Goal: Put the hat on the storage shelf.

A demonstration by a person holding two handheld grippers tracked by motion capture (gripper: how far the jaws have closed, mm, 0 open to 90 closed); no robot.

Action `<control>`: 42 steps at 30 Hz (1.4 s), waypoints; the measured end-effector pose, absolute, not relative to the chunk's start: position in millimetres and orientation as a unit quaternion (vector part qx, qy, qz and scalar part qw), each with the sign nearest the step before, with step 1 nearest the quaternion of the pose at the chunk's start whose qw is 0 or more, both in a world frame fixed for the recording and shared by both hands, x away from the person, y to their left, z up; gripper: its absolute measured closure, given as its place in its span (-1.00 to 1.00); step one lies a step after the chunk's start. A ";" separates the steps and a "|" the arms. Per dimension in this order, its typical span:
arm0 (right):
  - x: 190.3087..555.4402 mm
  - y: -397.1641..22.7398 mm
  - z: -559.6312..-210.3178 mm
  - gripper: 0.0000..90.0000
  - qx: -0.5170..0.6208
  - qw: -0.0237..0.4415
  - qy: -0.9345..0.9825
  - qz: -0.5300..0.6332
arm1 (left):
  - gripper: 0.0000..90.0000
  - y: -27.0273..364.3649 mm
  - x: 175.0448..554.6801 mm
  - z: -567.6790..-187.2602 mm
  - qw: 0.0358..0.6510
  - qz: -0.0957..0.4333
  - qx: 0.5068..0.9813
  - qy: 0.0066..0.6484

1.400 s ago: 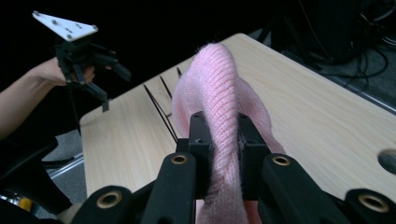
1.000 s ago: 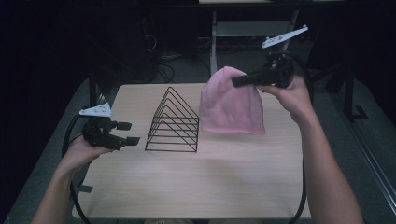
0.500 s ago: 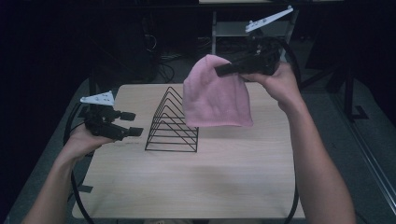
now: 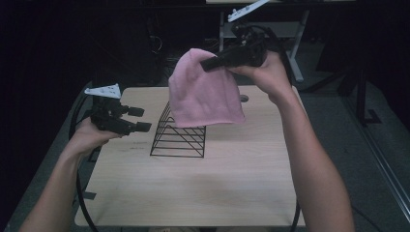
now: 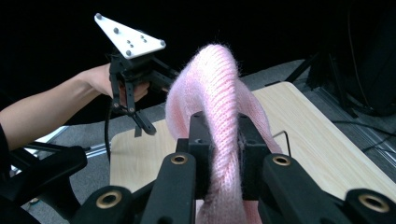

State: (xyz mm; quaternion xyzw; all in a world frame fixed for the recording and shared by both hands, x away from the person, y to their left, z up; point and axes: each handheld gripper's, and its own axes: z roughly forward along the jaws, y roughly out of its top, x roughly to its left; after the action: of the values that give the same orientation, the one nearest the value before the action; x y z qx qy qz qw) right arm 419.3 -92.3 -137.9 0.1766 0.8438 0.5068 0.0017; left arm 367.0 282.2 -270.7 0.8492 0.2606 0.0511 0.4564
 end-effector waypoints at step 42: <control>440.4 -41.2 -137.3 0.77 0.159 -0.006 0.836 0.525 | 0.83 273.0 396.8 -262.6 0.447 0.076 0.851 0.266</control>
State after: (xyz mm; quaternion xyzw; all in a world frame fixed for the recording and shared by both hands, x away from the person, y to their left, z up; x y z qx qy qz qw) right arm 440.4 -41.2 -137.3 0.1587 0.8359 0.5254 -0.0056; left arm 396.8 273.0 -262.6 0.8507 0.2662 0.0764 0.4467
